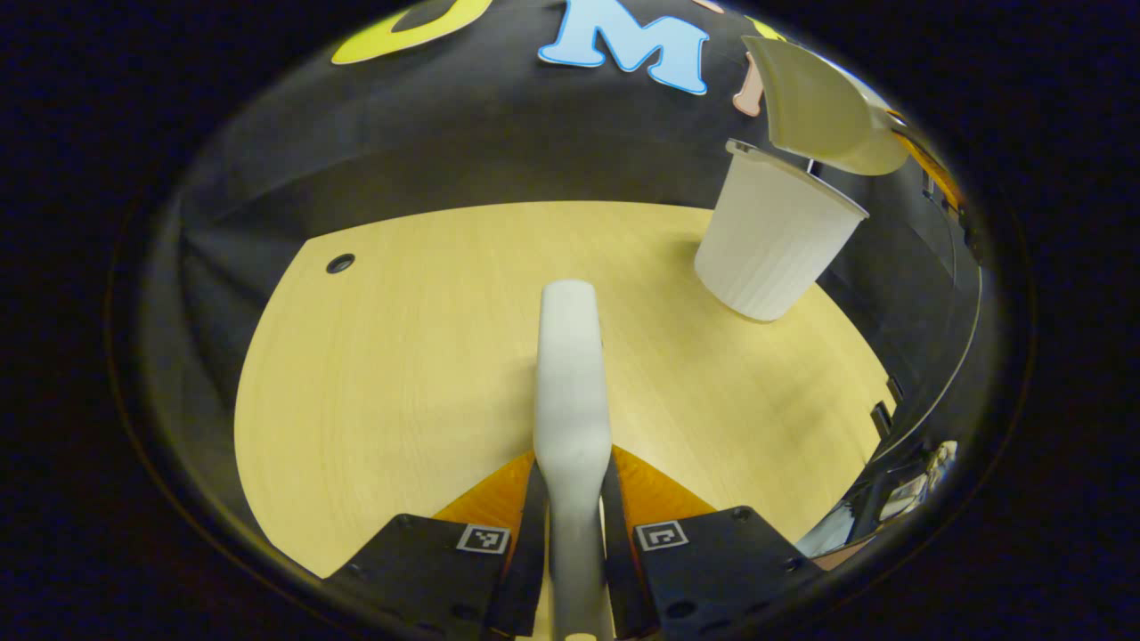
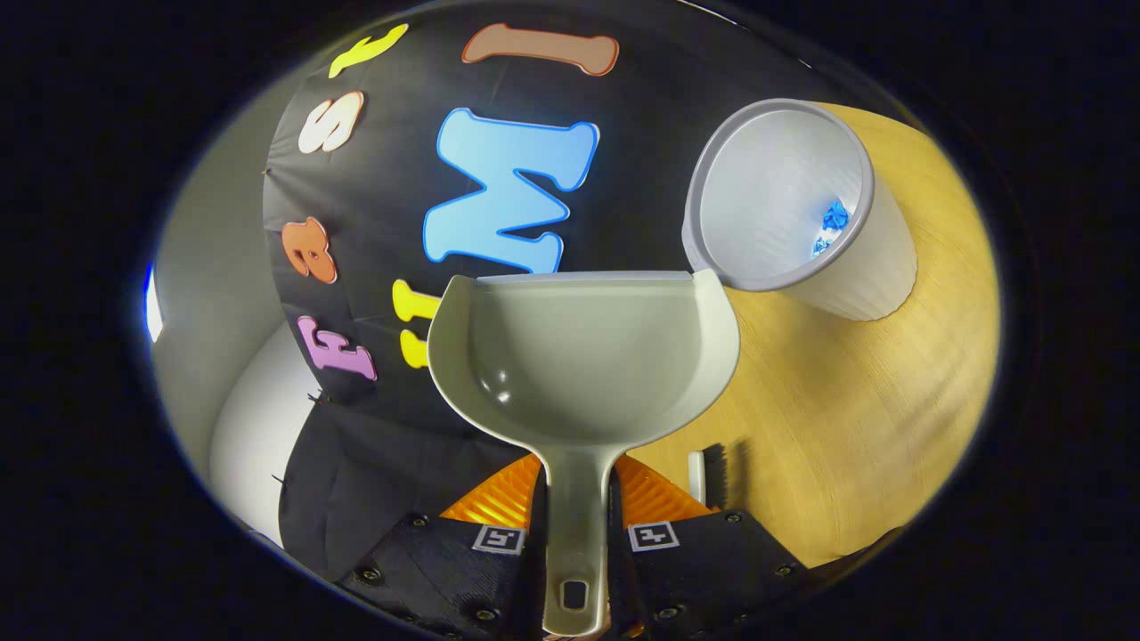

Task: Pick up the small broom and dustpan from the desktop, sweep the trash into the dustpan with the broom, and then empty the trash into the garbage bin.

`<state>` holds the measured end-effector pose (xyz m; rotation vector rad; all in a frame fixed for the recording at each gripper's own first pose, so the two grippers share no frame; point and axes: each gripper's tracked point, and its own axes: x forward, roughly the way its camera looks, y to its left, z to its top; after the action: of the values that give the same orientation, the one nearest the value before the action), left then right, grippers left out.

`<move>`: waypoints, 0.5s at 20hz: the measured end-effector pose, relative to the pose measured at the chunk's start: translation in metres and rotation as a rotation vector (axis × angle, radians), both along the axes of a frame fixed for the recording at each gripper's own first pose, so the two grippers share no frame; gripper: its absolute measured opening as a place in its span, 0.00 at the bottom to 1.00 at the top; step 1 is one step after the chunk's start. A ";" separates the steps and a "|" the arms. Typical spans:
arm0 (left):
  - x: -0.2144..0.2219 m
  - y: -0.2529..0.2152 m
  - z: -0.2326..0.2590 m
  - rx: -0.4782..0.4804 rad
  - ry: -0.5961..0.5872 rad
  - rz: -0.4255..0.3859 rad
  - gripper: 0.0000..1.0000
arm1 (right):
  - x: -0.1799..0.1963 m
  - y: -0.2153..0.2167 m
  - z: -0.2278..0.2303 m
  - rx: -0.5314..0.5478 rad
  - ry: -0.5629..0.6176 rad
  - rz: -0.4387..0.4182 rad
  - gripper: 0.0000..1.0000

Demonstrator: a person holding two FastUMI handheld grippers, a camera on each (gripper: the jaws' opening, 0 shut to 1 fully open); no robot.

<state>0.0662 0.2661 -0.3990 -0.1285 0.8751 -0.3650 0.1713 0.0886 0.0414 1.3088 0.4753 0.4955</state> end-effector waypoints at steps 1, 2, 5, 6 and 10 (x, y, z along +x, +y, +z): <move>-0.002 0.007 -0.001 0.005 0.002 0.015 0.39 | -0.004 0.008 -0.002 -0.029 -0.003 0.017 0.28; -0.007 0.015 -0.004 0.014 0.006 0.030 0.39 | -0.007 0.015 -0.007 -0.061 -0.006 0.030 0.28; -0.015 0.032 -0.006 0.036 0.012 0.064 0.39 | -0.017 0.036 -0.023 -0.158 -0.006 0.061 0.28; -0.015 0.035 -0.008 0.041 0.016 0.073 0.39 | -0.019 0.042 -0.029 -0.191 -0.004 0.067 0.28; -0.019 0.043 -0.011 0.053 0.026 0.095 0.37 | -0.027 0.063 -0.063 -0.371 0.002 0.092 0.28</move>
<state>0.0476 0.3088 -0.4104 -0.1259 0.8999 -0.2520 0.1445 0.1513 -0.0220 0.9339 0.5998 0.4572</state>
